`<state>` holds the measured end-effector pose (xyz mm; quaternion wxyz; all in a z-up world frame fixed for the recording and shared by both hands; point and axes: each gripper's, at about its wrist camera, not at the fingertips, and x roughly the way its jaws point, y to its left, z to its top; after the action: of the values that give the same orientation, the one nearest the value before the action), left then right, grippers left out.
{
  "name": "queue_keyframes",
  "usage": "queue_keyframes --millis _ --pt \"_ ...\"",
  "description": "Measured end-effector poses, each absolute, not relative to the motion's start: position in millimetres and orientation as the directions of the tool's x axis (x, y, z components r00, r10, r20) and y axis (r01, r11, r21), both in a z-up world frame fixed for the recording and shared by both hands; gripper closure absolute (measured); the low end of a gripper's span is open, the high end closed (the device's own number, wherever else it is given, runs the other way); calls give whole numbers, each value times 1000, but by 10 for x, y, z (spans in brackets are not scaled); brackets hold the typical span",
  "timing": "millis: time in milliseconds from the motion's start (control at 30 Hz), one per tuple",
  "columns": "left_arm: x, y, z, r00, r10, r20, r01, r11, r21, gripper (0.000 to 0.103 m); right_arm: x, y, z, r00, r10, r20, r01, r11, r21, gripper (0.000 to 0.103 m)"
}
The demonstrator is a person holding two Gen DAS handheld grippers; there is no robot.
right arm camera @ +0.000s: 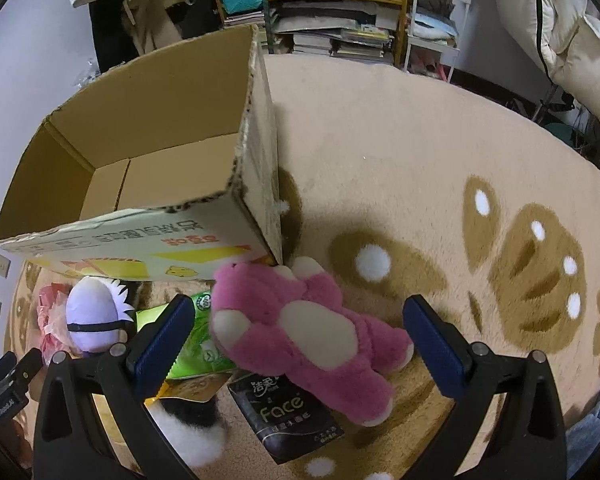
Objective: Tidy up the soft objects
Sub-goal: 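Lower left tool onto pink-swirl cushion while right tool lowers onto pink bear, then close left tool on pink-swirl cushion while right tool grips pink bear, lift both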
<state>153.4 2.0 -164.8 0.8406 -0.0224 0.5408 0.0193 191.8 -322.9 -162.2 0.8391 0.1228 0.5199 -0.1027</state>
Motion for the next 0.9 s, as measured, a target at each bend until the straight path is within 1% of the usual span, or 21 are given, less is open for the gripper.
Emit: queue_keyframes --millis 67,133,167,233,300,333,400,467,500,600,733,833,900 --pt "1544 17 -1675 400 -7 -916 -60 998 -34 10 1938 -3255 -1673 427 -39 -904 310 945 106 0" --pt "1534 43 -1692 384 -37 -923 -85 994 -75 21 1954 -3295 -1723 414 -14 -910 322 938 131 0" --pt "1528 50 -1686 386 -52 -921 -89 992 -93 25 1959 -3311 -1755 407 4 -913 327 933 150 0" --pt "1521 36 -1679 381 -84 -921 -77 989 -123 41 1967 -3347 -1802 396 41 -917 342 920 189 0" --pt "1514 8 -1685 376 -105 -921 -61 989 -138 50 1982 -3385 -1821 397 44 -917 358 912 199 0" --pt "1509 -4 -1686 375 -111 -920 -55 988 -142 52 1988 -3409 -1823 401 41 -915 358 912 198 0" --pt "1510 -11 -1690 373 -119 -920 -53 987 -149 55 2011 -3412 -1843 396 33 -918 357 915 187 8" --pt "1515 6 -1701 368 -135 -920 -59 984 -168 58 2053 -3428 -1863 392 26 -920 352 919 177 9" --pt "1518 14 -1709 367 -144 -919 -63 982 -179 60 2062 -3417 -1860 394 26 -919 351 920 176 12" --pt "1526 16 -1726 365 -143 -920 -69 981 -180 59 2076 -3338 -1859 398 26 -917 318 934 164 18" --pt "1541 24 -1757 362 -127 -924 -78 983 -166 58 2058 -3196 -1903 366 1 -930 262 960 104 19" --pt "1541 22 -1760 363 -126 -923 -78 983 -165 59 2070 -3213 -1920 373 7 -928 261 959 112 21" --pt "1534 31 -1761 367 -128 -922 -90 981 -171 61 2073 -3230 -1920 378 21 -926 249 961 124 28"
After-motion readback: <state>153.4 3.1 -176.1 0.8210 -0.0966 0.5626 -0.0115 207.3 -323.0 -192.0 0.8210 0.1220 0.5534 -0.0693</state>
